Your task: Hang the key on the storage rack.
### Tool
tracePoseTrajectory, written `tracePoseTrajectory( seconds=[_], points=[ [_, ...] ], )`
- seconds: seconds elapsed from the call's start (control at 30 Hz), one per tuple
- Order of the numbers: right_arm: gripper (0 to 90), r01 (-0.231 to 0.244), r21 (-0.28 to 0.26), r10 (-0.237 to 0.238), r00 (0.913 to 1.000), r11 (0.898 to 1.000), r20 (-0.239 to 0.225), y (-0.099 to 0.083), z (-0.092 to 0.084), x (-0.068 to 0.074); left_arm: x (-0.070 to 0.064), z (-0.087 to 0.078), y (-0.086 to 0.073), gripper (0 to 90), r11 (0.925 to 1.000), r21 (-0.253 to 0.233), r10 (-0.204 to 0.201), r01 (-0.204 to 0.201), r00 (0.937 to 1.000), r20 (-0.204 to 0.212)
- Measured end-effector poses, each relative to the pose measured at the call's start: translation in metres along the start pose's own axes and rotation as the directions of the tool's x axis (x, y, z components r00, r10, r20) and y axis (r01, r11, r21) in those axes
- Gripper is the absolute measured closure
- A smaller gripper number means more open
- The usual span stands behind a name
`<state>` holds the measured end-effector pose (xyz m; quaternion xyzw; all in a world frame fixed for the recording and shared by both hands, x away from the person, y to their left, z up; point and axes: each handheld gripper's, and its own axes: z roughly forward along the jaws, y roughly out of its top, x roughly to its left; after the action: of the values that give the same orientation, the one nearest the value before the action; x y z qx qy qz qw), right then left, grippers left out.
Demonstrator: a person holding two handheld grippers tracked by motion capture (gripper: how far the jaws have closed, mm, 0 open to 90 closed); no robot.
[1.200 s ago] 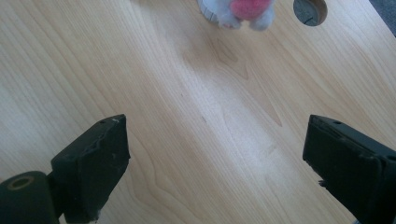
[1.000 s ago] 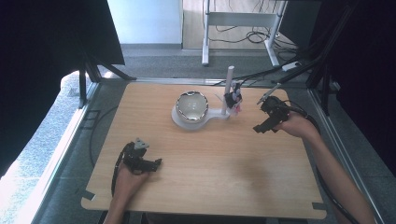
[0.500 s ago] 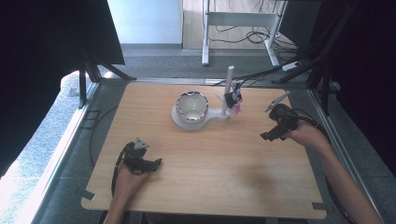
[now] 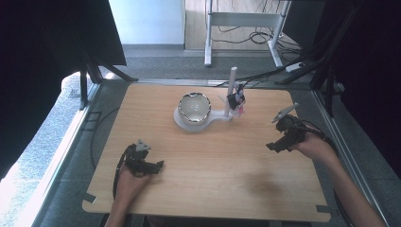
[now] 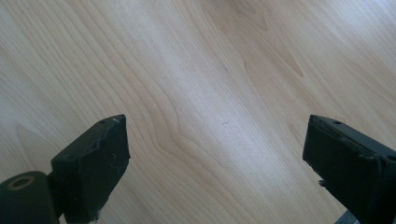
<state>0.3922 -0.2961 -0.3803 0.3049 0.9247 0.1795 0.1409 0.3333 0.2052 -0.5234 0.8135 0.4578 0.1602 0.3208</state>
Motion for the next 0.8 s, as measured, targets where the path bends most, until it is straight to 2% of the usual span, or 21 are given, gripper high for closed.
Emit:
tracePoseTrajectory(
  seconds=[0.37, 0.8],
  points=[
    [8.1, -0.01, -0.007, 0.01, 0.9999, 1.0, -0.005, -0.026, 0.018, 0.013, 0.0, 0.0, 0.0, 2.1, 1.0, 0.003, 0.002, -0.002, 1.0, 0.001],
    [8.1, -0.06, -0.074, 0.06, 0.9982, 0.995, -0.011, -0.056, 0.048, 0.023, 0.0, 0.0, 0.0, 2.1, 1.0, 0.002, 0.003, -0.003, 1.0, 0.0]
  ],
)
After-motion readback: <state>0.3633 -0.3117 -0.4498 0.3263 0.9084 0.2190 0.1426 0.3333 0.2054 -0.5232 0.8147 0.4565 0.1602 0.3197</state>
